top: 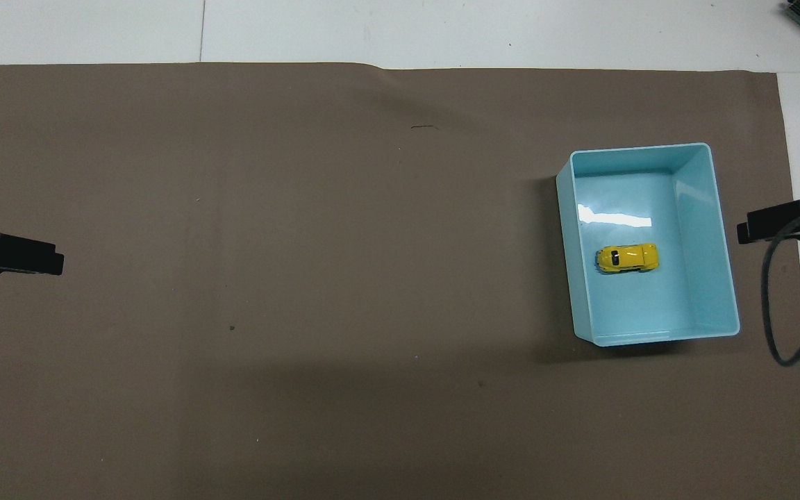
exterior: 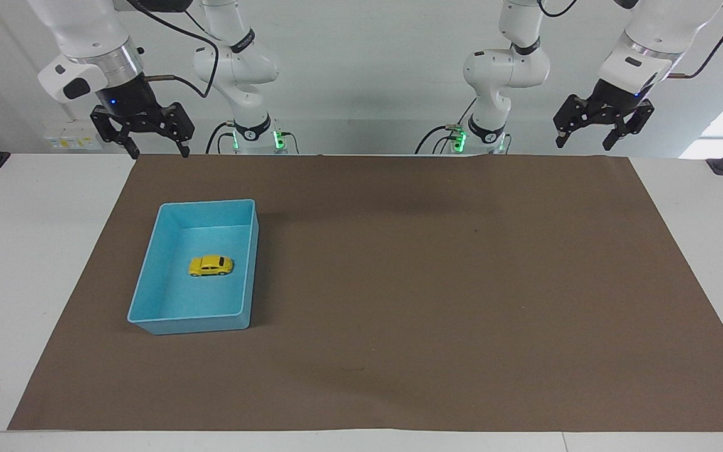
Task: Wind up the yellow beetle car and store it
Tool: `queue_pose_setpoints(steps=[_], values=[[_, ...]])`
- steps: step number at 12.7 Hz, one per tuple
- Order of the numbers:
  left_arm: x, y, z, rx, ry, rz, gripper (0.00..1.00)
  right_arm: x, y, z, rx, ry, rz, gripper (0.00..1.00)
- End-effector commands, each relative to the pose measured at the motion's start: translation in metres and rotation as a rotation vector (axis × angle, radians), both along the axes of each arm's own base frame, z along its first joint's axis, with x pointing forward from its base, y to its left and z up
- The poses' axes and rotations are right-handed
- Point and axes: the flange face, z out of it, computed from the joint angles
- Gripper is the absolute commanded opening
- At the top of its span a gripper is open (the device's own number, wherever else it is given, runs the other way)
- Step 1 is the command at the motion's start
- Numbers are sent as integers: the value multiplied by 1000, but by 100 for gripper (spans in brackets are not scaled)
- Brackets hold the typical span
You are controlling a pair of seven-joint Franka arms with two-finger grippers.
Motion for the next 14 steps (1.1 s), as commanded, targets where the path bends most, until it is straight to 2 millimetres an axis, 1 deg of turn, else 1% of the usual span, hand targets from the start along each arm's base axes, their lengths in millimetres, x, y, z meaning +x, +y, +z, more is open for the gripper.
queue_pose_setpoints(steps=[1,12,14], values=[[-1,2,4,-5,8,-5,100,-2,-2,4,-10,7,-23,100],[-1,3,4,-5,8,-3,100,-2,0,4,-9,5,-15,100],[-1,3,4,-5,8,-3,100,-1,6,5,-12,-4,-6,100]])
